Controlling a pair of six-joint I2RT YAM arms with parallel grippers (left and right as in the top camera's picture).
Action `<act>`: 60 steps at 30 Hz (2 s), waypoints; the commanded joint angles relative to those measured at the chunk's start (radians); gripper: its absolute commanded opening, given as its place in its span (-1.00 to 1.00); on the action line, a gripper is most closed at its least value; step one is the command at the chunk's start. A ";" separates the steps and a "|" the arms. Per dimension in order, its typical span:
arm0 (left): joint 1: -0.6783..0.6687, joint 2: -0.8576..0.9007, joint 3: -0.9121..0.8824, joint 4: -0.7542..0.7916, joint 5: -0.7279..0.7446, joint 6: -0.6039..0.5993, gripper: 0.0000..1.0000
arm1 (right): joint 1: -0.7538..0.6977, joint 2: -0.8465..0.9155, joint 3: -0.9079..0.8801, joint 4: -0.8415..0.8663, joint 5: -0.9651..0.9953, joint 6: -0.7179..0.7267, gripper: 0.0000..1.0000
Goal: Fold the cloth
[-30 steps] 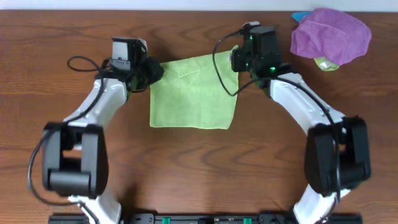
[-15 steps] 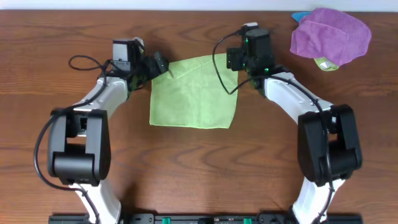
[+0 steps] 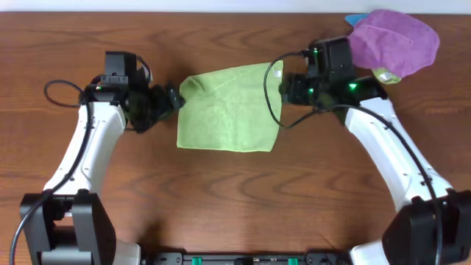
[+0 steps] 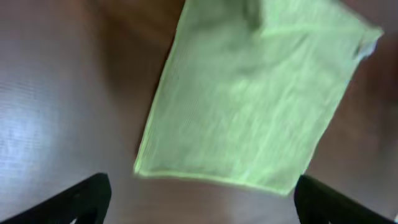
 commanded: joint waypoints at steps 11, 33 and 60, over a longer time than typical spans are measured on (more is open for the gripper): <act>0.009 0.006 -0.187 0.114 0.038 0.009 0.90 | -0.081 0.007 -0.273 0.177 -0.388 0.039 0.43; -0.003 0.026 -0.452 0.544 0.122 -0.190 0.78 | -0.081 0.007 -0.278 0.188 -0.426 0.055 0.41; -0.044 0.137 -0.452 0.720 0.161 -0.261 -0.88 | -0.019 0.009 -0.410 0.372 -0.311 0.130 0.40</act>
